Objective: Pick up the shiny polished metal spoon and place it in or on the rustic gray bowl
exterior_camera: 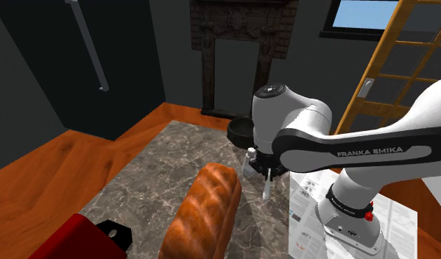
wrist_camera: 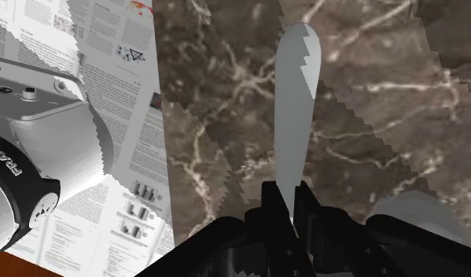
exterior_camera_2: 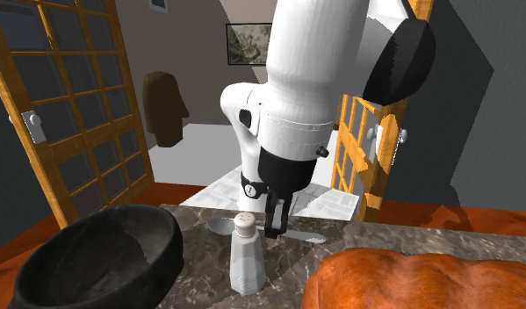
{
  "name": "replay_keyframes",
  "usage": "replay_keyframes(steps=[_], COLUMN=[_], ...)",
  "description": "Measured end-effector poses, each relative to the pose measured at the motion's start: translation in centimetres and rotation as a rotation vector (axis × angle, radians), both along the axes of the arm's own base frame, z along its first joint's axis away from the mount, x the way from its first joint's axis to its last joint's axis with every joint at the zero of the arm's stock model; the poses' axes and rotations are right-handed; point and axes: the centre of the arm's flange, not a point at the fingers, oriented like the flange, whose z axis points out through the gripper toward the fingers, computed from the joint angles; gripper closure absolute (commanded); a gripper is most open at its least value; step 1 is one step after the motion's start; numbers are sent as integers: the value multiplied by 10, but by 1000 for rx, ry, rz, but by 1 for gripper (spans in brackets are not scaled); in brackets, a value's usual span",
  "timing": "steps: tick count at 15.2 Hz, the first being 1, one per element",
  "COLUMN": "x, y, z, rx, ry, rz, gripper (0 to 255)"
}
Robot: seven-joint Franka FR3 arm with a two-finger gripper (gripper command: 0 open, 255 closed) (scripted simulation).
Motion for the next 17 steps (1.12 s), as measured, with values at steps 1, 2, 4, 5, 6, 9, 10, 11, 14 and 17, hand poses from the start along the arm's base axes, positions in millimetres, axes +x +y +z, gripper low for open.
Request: replay_keyframes(steps=[1, 2, 4, 5, 6, 9, 10, 11, 14, 17], x=[0, 0, 0, 0, 1, 1, 0, 0, 0, -1], y=[-1, -1, 1, 1, 1, 1, 1, 2, 2, 2], z=[5, 11, 21, 26, 31, 47, 52, 56, 72, 89], rx=[0, 0, 0, 0, 0, 0, 0, 0, 0, 0], ry=[0, 0, 0, 0, 0, 0, 0, 0, 0, 0], rz=[0, 0, 0, 0, 0, 0, 0, 0, 0, 0], gripper=[255, 255, 255, 255, 255, 255, 255, 255, 255, 255])
